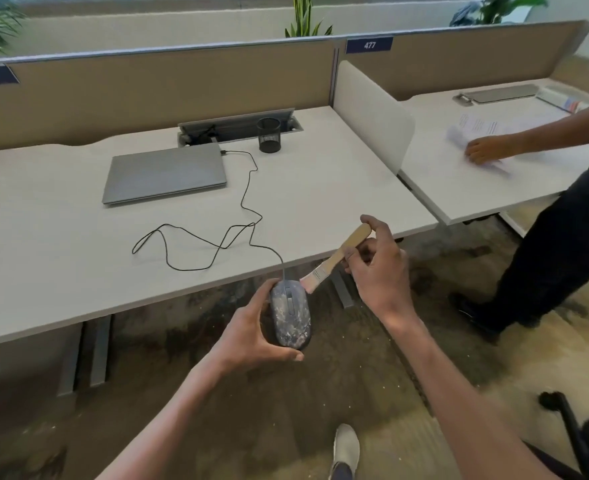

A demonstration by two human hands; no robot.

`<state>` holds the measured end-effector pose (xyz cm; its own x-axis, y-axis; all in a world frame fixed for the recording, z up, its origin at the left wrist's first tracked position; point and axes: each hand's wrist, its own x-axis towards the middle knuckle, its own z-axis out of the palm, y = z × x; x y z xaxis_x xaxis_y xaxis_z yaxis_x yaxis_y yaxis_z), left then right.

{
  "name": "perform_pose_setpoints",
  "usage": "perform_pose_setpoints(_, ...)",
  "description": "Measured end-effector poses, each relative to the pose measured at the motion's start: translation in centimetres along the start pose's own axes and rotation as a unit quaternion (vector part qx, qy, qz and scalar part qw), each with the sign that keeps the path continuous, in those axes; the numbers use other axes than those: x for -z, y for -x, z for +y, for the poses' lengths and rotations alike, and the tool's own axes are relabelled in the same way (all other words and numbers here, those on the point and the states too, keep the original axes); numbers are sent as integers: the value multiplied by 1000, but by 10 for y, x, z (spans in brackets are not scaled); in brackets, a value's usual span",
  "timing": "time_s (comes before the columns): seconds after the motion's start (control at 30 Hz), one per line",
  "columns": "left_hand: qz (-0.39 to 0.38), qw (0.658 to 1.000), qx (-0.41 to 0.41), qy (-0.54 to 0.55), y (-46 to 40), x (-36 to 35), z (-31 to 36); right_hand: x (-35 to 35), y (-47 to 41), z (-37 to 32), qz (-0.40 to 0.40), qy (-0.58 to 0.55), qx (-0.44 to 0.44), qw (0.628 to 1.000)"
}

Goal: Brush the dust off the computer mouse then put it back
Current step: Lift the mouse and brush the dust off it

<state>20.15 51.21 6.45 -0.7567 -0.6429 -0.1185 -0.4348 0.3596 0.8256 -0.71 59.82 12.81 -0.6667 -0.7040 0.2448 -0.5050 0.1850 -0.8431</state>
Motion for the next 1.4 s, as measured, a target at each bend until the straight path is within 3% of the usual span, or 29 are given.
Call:
perform_pose_setpoints(0.47,-16,999,-12,29,30,-9,-10,-25,8,-17,-57,54,18,997)
perform_pose_setpoints(0.83,16,999,-13,33,21,-28,-13,-7,-10,5,-84,145,21,986)
perform_pose_setpoints(1.17,4,1000,-4,0,11,-35,-19,-11,-13,1,-63,91,39,993)
perform_pose_setpoints(1.4,5,1000,-16,-1,9,-35,-19,-17,-14,13,-86,138,19,987)
